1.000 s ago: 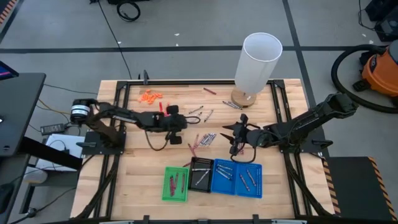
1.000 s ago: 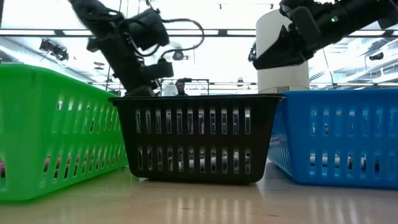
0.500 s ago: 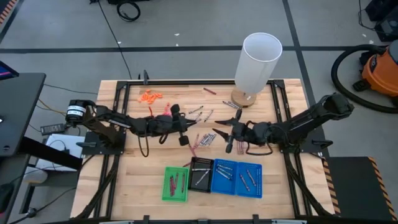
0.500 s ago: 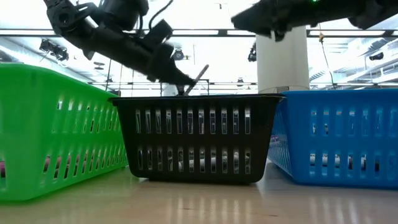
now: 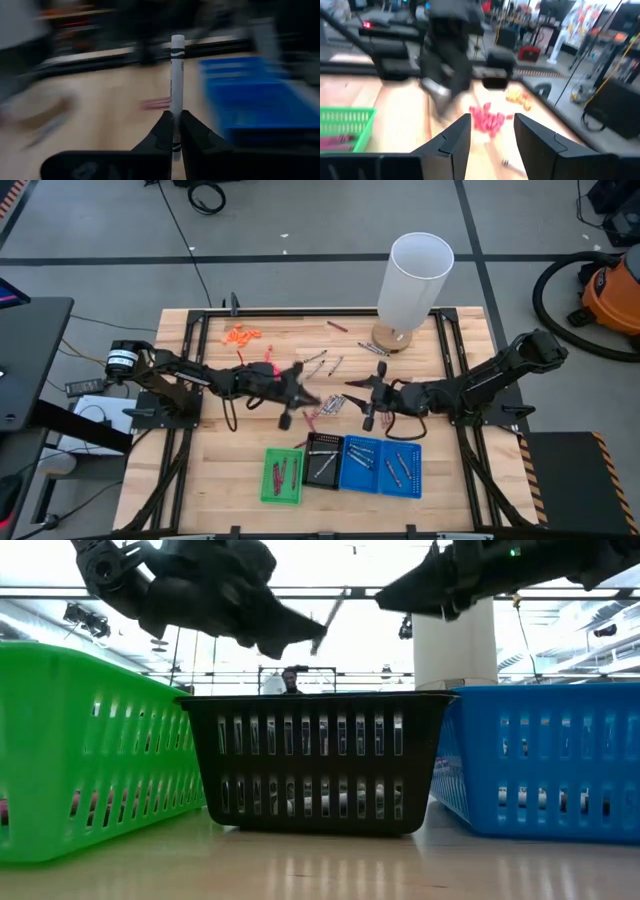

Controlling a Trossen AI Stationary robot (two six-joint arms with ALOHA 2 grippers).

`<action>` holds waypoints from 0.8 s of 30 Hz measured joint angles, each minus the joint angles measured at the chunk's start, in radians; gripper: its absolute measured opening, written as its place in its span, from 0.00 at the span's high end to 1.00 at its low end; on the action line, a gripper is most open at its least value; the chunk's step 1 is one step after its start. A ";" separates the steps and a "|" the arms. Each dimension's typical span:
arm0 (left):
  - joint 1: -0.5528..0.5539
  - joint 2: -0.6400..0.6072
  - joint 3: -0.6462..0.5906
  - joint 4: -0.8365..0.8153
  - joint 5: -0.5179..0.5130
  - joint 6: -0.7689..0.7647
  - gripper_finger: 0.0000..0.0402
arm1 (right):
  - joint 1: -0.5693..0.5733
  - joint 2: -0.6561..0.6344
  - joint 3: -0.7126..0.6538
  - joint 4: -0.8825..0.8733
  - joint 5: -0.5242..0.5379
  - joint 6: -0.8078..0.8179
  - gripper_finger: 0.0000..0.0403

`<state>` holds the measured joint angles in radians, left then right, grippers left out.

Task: Sort crayons
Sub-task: Put the white crayon into the black bin

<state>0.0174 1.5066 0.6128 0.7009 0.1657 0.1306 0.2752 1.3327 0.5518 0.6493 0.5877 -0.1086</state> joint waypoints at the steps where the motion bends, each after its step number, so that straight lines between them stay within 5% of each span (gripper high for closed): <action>1: 0.000 0.000 0.000 0.005 0.088 0.004 0.97 | 0.000 0.000 0.000 -0.034 -0.002 0.024 0.61; 4: -0.015 0.000 0.000 0.045 0.242 -0.001 0.97 | 0.000 0.000 0.000 -0.159 -0.011 0.098 0.61; 13: -0.153 0.071 0.139 -0.139 0.117 0.107 0.97 | -0.003 -0.035 0.000 -0.391 0.104 0.191 0.61; 24: -0.204 0.254 0.316 -0.450 0.116 -0.187 0.96 | 0.007 -0.150 0.000 -0.526 0.197 0.196 0.61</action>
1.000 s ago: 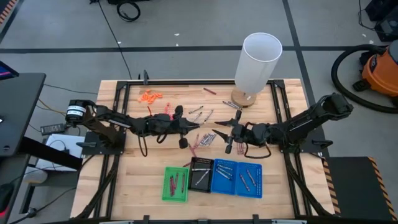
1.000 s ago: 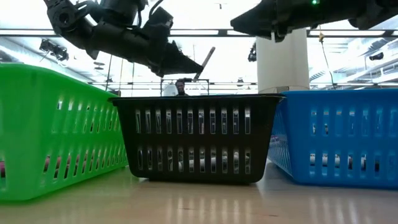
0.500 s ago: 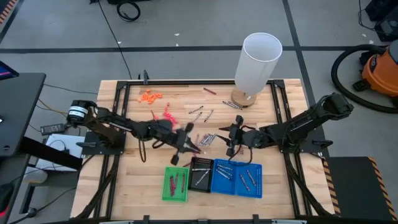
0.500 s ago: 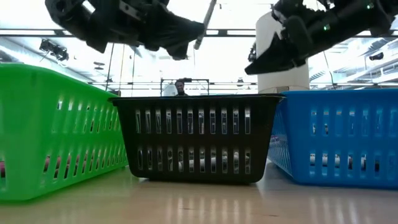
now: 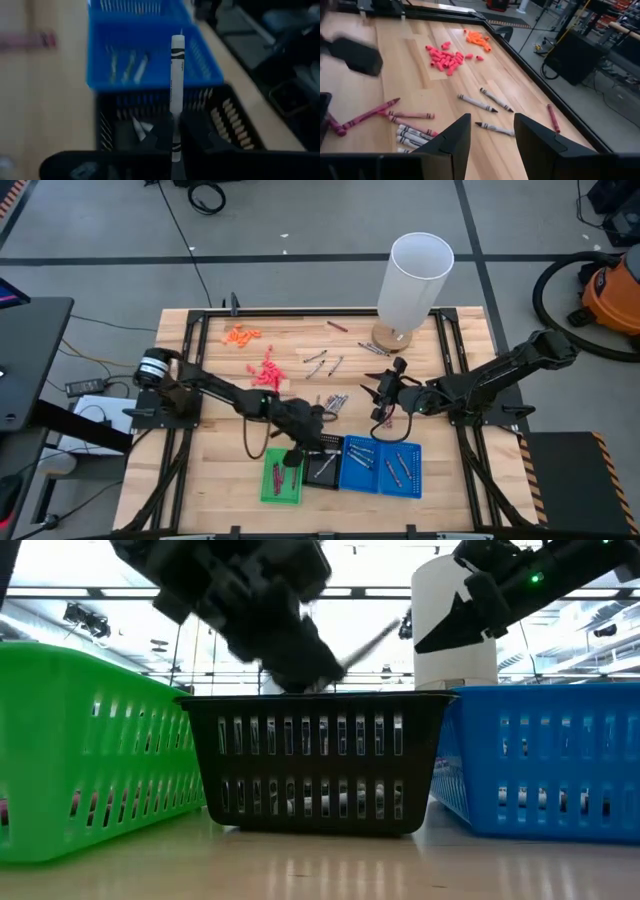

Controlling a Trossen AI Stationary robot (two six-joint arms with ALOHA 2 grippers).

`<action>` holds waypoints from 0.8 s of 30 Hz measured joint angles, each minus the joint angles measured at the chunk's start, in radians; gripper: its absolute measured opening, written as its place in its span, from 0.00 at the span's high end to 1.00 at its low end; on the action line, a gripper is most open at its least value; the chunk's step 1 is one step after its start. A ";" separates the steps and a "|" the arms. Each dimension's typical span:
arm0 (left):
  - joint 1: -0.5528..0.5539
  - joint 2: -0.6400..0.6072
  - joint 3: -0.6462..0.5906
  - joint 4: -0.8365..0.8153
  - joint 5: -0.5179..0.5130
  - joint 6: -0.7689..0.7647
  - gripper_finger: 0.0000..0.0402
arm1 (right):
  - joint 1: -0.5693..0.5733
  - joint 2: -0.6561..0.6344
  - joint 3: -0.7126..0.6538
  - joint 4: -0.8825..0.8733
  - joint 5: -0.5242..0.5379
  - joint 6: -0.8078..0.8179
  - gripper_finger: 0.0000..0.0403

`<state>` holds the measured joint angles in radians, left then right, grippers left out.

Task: Sort crayons
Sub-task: Put the white crayon into the black bin, then put the red crayon into the green bin

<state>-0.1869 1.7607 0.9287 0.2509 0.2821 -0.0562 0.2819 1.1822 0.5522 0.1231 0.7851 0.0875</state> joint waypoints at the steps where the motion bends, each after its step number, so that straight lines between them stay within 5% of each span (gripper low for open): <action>1: -0.003 0.015 0.006 -0.013 -0.001 -0.001 0.95 | 0.002 -0.001 0.000 0.001 -0.002 0.000 0.61; 13: -0.014 -0.003 0.017 -0.089 -0.037 0.024 0.64 | 0.025 0.000 0.000 -0.046 -0.028 0.019 0.61; 24: 0.063 -0.103 0.076 -0.354 -0.214 0.182 0.64 | 0.043 0.010 -0.001 -0.061 -0.021 0.025 0.61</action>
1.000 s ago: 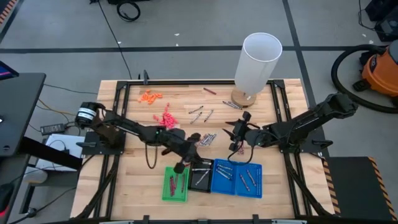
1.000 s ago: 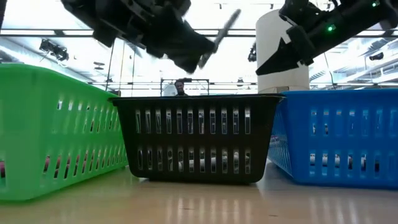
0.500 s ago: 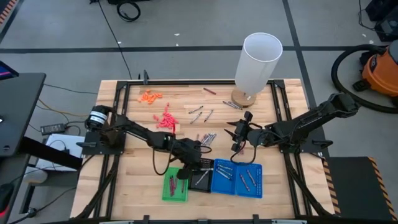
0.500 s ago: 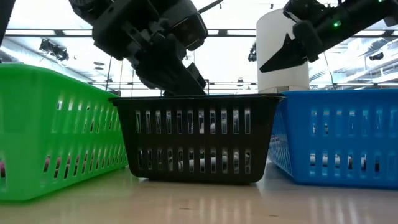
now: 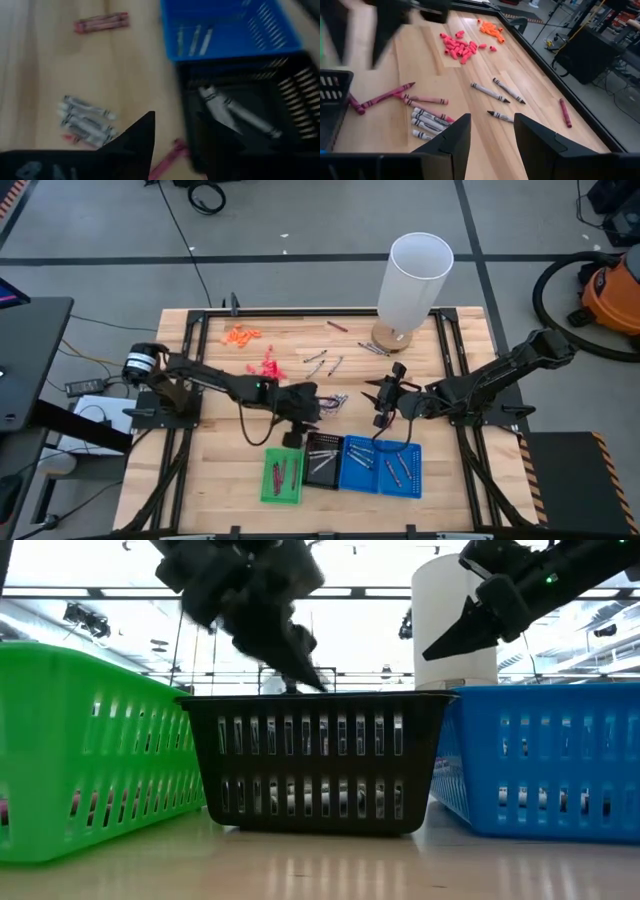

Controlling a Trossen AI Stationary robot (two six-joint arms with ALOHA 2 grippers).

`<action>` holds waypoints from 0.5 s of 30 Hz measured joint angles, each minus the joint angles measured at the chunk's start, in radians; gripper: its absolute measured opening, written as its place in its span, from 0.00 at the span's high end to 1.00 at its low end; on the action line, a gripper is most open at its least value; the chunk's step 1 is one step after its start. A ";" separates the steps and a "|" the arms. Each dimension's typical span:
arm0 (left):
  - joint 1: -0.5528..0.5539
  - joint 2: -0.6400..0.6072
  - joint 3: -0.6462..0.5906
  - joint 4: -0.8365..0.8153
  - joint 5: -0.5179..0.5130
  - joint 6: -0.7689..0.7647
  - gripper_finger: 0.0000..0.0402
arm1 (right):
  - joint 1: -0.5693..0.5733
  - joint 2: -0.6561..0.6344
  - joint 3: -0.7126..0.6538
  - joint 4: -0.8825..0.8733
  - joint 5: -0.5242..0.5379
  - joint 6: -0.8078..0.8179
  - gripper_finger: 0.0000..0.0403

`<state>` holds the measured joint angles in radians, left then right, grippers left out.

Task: Sort crayons
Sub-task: Put the red crayon into the green bin

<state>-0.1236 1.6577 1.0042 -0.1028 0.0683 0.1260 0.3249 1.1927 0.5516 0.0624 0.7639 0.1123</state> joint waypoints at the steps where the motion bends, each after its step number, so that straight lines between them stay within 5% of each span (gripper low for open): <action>1: 0.011 -0.002 -0.002 -0.044 -0.001 0.026 0.64 | 0.001 0.000 0.000 0.001 -0.003 0.000 0.61; 7: 0.067 -0.002 -0.005 -0.178 -0.001 0.172 0.64 | 0.011 0.000 0.000 0.010 -0.002 -0.005 0.61; 15: 0.112 -0.002 -0.108 -0.104 0.005 0.262 0.64 | 0.015 0.000 0.000 0.014 -0.002 -0.008 0.61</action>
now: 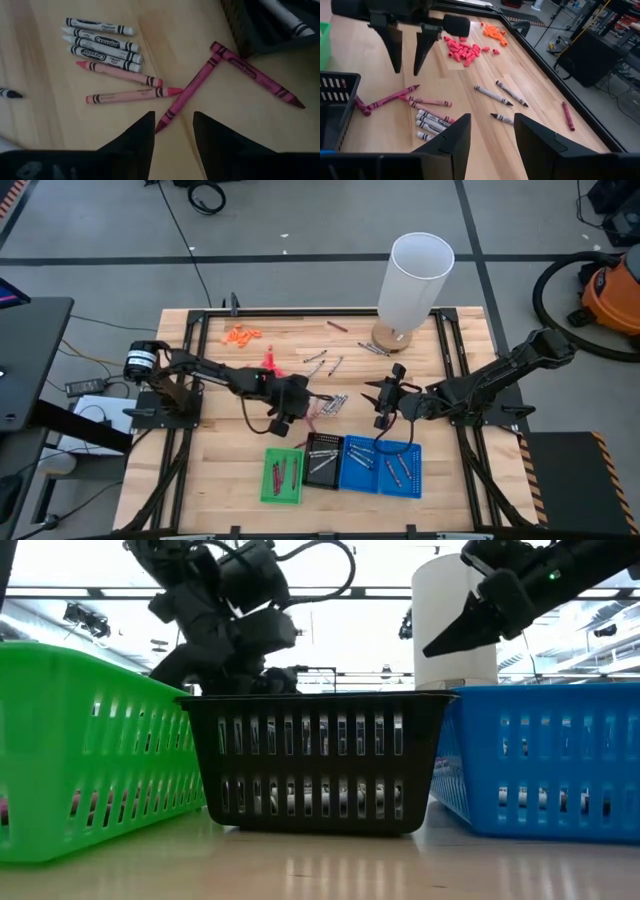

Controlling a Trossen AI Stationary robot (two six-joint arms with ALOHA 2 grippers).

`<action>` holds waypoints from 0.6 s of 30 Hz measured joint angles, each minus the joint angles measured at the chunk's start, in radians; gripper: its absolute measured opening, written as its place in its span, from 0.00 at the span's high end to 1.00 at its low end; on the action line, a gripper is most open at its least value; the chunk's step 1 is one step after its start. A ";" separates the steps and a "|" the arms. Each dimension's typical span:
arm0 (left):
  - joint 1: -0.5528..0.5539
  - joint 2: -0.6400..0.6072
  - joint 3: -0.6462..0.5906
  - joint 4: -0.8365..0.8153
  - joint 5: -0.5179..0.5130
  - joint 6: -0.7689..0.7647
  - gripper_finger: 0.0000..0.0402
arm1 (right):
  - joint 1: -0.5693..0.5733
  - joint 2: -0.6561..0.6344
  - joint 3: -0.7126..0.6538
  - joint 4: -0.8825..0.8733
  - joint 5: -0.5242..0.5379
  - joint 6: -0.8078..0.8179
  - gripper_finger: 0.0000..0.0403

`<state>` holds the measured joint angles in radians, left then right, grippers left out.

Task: Sort crayons
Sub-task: Put the red crayon into the green bin

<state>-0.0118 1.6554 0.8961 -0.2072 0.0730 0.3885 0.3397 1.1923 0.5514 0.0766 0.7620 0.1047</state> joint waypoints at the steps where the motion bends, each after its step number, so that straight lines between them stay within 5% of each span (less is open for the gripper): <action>1: 0.005 0.000 -0.014 0.025 0.007 0.000 0.64 | -0.001 0.000 0.000 0.003 0.000 0.000 0.61; 18: 0.062 0.043 -0.172 0.365 0.126 0.084 0.64 | 0.000 0.000 0.000 0.022 -0.005 -0.003 0.61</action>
<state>0.0498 1.6980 0.7243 0.1573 0.1989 0.4725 0.3393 1.1923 0.5510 0.0990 0.7570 0.1017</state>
